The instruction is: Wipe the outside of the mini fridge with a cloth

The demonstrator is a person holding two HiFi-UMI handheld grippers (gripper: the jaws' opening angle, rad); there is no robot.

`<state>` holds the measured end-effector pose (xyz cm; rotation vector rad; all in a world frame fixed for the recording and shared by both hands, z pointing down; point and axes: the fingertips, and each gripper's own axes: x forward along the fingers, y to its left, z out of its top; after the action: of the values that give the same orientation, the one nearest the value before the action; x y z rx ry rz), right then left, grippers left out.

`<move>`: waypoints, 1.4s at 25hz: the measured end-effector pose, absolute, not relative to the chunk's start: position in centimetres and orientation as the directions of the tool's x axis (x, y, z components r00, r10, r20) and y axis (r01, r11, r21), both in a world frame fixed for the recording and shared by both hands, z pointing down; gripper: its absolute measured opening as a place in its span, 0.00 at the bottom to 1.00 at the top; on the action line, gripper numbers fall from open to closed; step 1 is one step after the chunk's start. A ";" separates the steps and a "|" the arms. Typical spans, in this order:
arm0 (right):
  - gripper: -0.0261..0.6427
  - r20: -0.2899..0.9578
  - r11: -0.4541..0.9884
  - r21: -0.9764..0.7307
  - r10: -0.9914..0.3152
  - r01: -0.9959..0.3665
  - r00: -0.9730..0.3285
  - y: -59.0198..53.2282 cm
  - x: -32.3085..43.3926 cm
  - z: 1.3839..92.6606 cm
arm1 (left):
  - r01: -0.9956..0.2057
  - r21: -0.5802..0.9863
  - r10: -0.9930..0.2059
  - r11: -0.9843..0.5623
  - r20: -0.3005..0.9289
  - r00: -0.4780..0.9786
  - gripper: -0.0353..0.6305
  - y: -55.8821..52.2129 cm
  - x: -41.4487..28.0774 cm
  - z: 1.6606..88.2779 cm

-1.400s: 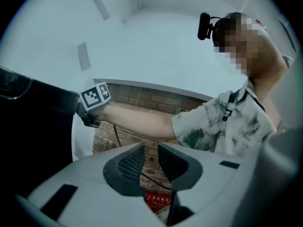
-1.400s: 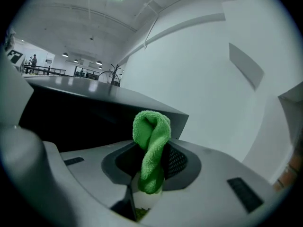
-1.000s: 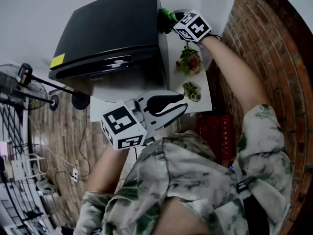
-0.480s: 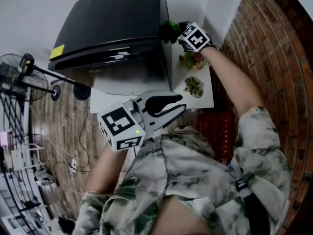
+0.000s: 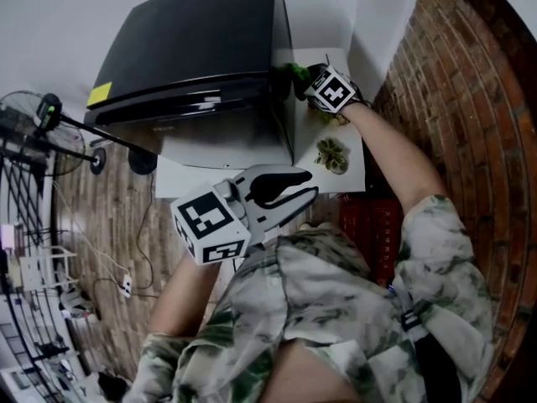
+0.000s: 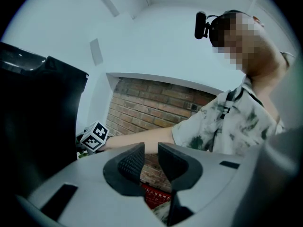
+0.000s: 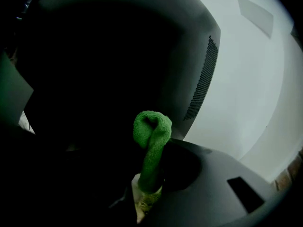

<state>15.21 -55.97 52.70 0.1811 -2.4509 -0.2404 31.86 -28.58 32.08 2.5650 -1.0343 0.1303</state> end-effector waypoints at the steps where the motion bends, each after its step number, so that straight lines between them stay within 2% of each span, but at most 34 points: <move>1: 0.21 0.598 0.975 0.212 -0.188 -0.073 -0.779 -56.0 15.4 52.5 | -0.686 0.306 -0.652 -0.660 0.219 0.726 0.19 -28.6 31.8 32.1; 10: 0.21 0.457 0.972 0.200 -0.204 -0.123 -0.866 -56.2 17.4 44.6 | -0.684 0.315 -0.659 -0.658 0.200 0.725 0.19 -29.3 31.2 32.2; 21: 0.21 0.241 0.929 0.357 -0.196 -0.101 -0.951 -52.1 18.3 30.3 | -0.665 0.334 -0.643 -0.668 0.192 0.741 0.19 -29.6 31.4 32.8; 35: 0.21 0.325 0.927 0.374 -0.168 -0.037 -0.931 -50.5 17.4 37.1 | -0.681 0.340 -0.663 -0.649 0.186 0.725 0.19 -29.7 30.9 33.1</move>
<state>17.38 -50.49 37.14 0.1505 -2.7296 -0.5206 30.94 -29.71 33.15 2.5423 -1.0364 0.0621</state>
